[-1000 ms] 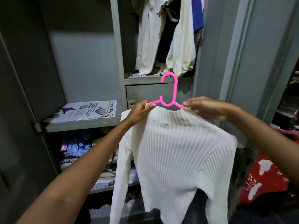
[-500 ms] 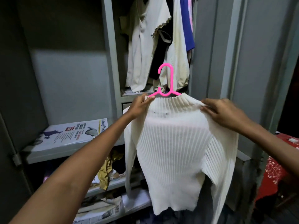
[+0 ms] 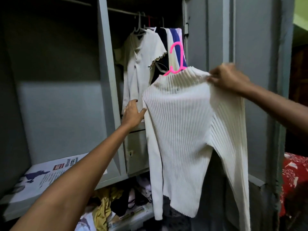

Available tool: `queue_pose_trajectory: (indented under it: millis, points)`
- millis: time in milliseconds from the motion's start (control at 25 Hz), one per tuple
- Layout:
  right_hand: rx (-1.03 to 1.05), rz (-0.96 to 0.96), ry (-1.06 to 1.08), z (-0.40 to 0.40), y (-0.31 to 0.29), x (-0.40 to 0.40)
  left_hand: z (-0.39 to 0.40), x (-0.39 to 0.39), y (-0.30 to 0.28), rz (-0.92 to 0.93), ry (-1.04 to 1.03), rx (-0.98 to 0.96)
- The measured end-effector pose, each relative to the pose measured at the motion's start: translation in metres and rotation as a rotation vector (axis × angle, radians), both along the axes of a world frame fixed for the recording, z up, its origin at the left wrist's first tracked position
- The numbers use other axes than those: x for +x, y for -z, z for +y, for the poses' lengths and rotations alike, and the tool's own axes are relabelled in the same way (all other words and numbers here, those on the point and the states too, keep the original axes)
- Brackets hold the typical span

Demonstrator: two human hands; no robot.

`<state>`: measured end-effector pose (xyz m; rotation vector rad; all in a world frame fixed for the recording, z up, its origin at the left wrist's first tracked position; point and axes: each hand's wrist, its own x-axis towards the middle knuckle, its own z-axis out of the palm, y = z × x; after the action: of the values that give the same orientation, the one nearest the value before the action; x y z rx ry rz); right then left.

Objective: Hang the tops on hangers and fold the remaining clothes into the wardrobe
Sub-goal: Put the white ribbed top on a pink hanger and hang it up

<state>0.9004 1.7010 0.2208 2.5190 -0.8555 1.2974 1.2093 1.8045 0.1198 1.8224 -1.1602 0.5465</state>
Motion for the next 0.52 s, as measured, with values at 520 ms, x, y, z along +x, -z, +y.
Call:
queue_pose_trajectory:
  millis: [520]
  points:
    - [-0.157, -0.141, 0.135, 0.017, -0.145, 0.116, -0.002, 0.048, -0.043, -0.303, -0.262, 0.072]
